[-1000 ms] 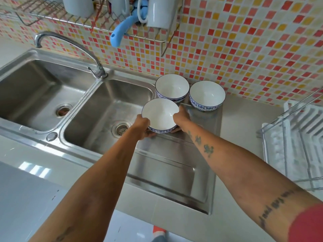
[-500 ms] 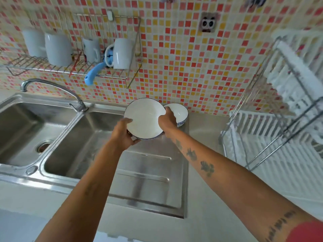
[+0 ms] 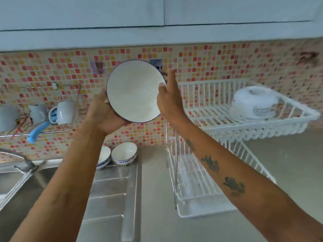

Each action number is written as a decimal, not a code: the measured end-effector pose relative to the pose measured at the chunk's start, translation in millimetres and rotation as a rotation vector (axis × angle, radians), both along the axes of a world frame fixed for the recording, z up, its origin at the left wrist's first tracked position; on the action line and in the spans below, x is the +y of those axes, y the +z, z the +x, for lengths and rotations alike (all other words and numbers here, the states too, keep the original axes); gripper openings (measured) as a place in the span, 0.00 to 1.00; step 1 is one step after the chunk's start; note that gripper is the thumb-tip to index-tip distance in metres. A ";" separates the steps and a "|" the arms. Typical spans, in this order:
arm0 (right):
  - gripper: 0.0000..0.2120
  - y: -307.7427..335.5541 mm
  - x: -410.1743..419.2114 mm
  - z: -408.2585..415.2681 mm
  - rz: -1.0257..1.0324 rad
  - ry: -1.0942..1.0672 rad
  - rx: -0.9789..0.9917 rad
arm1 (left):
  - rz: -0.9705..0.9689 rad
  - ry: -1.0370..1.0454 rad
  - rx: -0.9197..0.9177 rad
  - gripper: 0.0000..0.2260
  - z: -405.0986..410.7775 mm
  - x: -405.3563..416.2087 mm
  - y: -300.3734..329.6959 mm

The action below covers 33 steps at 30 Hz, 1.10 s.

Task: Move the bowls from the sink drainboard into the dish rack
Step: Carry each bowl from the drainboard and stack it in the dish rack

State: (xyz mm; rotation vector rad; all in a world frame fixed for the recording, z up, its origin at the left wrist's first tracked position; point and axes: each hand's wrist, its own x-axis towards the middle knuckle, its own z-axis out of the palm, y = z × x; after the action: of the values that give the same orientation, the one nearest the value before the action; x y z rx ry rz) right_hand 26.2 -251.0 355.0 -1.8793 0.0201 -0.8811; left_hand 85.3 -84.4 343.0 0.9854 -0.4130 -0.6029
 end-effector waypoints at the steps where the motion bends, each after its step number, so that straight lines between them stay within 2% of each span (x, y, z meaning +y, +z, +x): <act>1: 0.18 2.9 -16.8 -9.0 -0.006 -0.019 -0.030 | 0.007 -0.044 0.011 0.25 -5.2 -16.4 4.1; 5: 0.17 12.5 -81.0 -39.7 0.046 -0.055 -0.136 | 0.057 -0.106 0.019 0.28 -25.0 -77.7 23.8; 7: 0.16 17.2 -111.3 -53.2 0.093 -0.049 -0.182 | 0.072 -0.199 -0.022 0.30 -32.2 -104.8 31.9; 9: 0.15 20.9 -140.1 -62.7 0.143 -0.014 -0.167 | 0.089 -0.259 -0.052 0.31 -38.3 -127.8 37.9; 12: 0.09 23.9 -174.8 -73.0 0.251 0.117 -0.037 | 0.136 -0.243 -0.077 0.31 -40.5 -156.5 42.0; 15: 0.24 26.3 -191.8 -81.5 0.317 0.167 0.152 | 0.234 -0.142 -0.154 0.30 -43.6 -175.5 41.0; 18: 0.29 19.6 -205.7 -77.2 0.370 0.139 0.321 | 0.460 0.004 -0.415 0.18 -55.5 -189.4 35.0; 19: 0.32 15.4 -209.9 -73.6 0.367 0.140 0.388 | 0.515 0.037 -0.486 0.17 -56.0 -193.8 30.9; 21: 0.40 7.4 -218.0 -65.7 0.317 0.129 0.521 | 0.571 0.100 -0.556 0.20 -56.2 -199.4 22.0; 22: 0.41 3.3 -220.8 -61.4 0.302 0.126 0.565 | 0.597 0.127 -0.600 0.22 -56.0 -200.9 17.6; 27: 0.23 -16.6 -225.6 -46.1 0.159 0.177 0.665 | 0.768 0.276 -0.990 0.29 -53.2 -212.0 -11.9; 33: 0.23 -24.1 -232.5 -40.5 0.197 0.173 0.704 | 0.923 0.222 -1.099 0.34 -45.1 -218.1 -21.7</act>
State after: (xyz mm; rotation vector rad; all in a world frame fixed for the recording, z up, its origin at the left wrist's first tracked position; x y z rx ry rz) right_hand -14.3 -483.5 331.0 -1.8803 0.3547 -0.0666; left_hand 40.2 -302.5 321.3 2.2110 -1.0094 0.0573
